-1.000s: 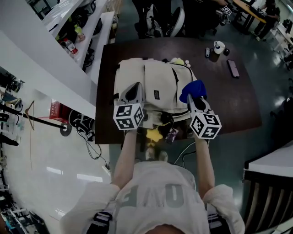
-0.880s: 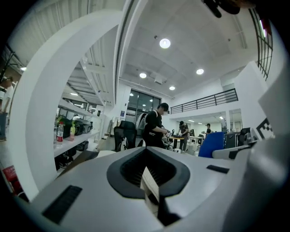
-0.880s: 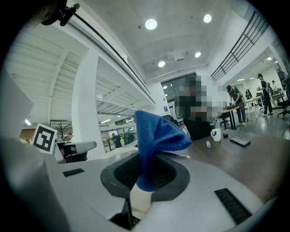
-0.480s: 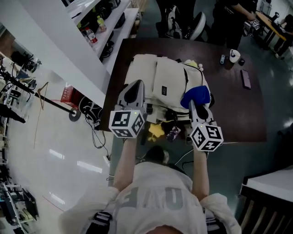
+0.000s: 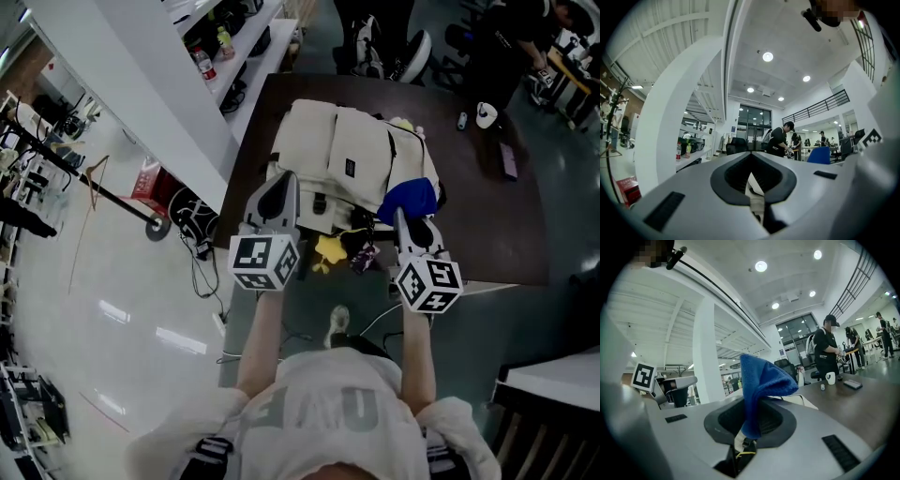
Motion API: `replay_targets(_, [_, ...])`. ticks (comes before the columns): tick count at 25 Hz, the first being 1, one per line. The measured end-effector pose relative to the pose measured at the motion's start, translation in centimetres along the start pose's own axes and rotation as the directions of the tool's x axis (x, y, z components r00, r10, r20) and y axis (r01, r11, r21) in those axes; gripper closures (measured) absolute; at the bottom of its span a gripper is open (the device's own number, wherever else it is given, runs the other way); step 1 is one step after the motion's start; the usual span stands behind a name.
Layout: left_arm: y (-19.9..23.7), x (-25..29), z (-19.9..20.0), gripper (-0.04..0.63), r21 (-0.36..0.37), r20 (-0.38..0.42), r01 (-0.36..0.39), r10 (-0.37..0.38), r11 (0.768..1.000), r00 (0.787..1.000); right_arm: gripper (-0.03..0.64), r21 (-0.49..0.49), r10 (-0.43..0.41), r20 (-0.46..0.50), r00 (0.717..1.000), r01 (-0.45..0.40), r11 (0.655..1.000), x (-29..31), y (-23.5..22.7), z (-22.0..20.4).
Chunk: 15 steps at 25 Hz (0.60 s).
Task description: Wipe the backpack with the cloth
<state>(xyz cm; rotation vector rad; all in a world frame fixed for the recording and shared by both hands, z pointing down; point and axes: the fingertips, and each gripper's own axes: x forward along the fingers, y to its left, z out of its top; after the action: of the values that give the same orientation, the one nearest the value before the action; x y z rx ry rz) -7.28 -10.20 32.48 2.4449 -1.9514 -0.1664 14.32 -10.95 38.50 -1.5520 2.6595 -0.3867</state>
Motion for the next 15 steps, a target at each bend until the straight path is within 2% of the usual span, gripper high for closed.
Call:
replay_targets(3, [-0.6, -4.3, 0.1, 0.594, -0.01, 0.004, -0.009, 0.009, 1.0, 1.0, 0.572, -0.004, 0.005, 0.01, 1.0, -0.005, 1.0, -3.1, 2.2, -0.2])
replay_targets(10, [-4.3, -18.0, 0.4, 0.594, -0.021, 0.005, 0.003, -0.003, 1.0, 1.0, 0.572, 0.103, -0.016, 0.124, 0.992, 0.003, 0.995, -13.9, 8.1, 0.6])
replay_targets(15, [-5.6, -25.9, 1.0, 0.594, -0.013, -0.006, -0.013, 0.013, 1.0, 1.0, 0.572, 0.048, -0.016, 0.133, 0.991, 0.009, 0.999, -21.2, 12.2, 0.5])
